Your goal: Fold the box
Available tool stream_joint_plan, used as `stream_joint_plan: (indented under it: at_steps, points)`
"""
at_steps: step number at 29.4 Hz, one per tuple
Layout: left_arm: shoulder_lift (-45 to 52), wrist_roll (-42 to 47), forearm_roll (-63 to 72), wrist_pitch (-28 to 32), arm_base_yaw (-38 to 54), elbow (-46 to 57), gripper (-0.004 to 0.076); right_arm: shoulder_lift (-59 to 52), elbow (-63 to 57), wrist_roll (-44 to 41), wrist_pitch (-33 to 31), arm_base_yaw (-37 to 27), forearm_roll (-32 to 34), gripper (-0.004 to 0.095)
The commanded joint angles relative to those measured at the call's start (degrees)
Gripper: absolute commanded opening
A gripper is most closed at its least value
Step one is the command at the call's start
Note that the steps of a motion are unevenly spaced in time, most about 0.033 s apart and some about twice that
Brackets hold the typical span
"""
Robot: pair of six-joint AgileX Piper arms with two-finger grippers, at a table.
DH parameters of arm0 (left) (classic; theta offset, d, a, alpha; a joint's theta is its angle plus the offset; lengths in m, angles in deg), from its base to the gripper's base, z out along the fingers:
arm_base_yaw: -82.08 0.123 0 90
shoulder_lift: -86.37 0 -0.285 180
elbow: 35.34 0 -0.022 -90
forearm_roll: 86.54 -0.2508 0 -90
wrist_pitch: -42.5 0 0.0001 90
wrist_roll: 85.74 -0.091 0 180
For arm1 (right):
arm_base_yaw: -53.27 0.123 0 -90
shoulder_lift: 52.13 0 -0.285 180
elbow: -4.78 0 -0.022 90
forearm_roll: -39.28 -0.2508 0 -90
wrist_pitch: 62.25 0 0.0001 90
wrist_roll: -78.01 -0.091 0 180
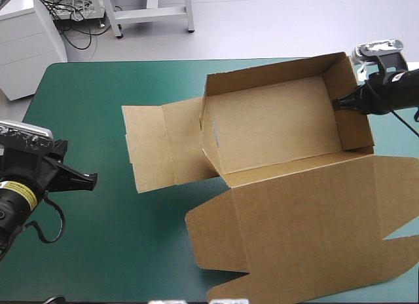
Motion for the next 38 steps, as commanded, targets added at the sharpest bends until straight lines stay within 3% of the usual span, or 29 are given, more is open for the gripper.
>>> stream_joint_plan:
  at_steps: [1, 7, 25, 33, 38]
  points:
    - [0.01, 3.06, -6.10, 1.56, -0.14, -1.39, -0.0008, -5.18, 1.41, 0.43, -0.17, -1.27, -2.78, -0.0024]
    - [-0.95, 3.96, -11.17, 0.15, -0.14, 0.34, -0.0007, -7.40, 1.41, 1.74, -0.17, -1.27, -6.77, -0.0024]
    - [-8.45, -3.81, 4.86, 18.25, 2.61, -0.22, -0.0004, -8.16, 1.41, 1.74, -0.17, -1.27, -6.53, -0.0024]
    - [-11.93, -36.81, 38.94, 20.62, 23.09, -7.71, -0.0004, -8.06, 1.41, -0.28, 0.84, -1.27, -1.74, -0.0024]
    - [-12.38, -57.00, 64.22, 15.11, 40.64, -7.57, -0.0004, -7.85, 1.41, -0.43, 2.00, -1.27, -3.07, -0.0024]
